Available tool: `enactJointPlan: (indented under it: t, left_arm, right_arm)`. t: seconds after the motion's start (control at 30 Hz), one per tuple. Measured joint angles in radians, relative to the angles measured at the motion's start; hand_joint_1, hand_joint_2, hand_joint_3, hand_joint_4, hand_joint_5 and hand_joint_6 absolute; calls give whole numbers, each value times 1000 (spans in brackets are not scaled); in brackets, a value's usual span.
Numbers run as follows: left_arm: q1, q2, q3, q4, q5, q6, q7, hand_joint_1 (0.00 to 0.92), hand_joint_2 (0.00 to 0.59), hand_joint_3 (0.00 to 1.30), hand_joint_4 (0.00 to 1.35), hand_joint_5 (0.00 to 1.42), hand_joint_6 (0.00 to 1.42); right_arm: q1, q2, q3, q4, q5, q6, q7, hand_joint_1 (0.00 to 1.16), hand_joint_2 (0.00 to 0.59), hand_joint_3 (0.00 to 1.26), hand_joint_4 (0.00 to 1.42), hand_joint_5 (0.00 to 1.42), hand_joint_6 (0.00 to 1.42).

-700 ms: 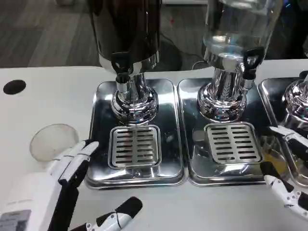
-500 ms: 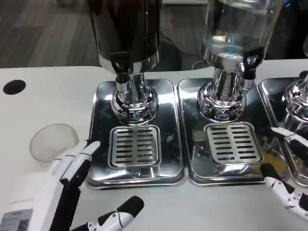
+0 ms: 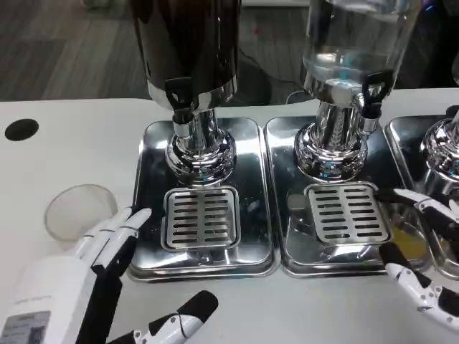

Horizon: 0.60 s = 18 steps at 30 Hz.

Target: Grasp the cup under the faucet to collect the drink, then remove the cup.

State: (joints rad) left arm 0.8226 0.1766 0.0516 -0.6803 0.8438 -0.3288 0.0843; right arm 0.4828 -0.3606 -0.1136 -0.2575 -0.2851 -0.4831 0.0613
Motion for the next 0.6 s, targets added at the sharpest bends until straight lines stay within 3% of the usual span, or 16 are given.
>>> enactJointPlan:
  t: [0.6]
  left_arm:
    - [7, 2, 2, 2, -5, -5, 0, 0, 88, 214, 110, 178, 417]
  right_arm:
    - [17, 15, 3, -27, -3, 3, 1, 588, 377, 285, 210, 153, 0]
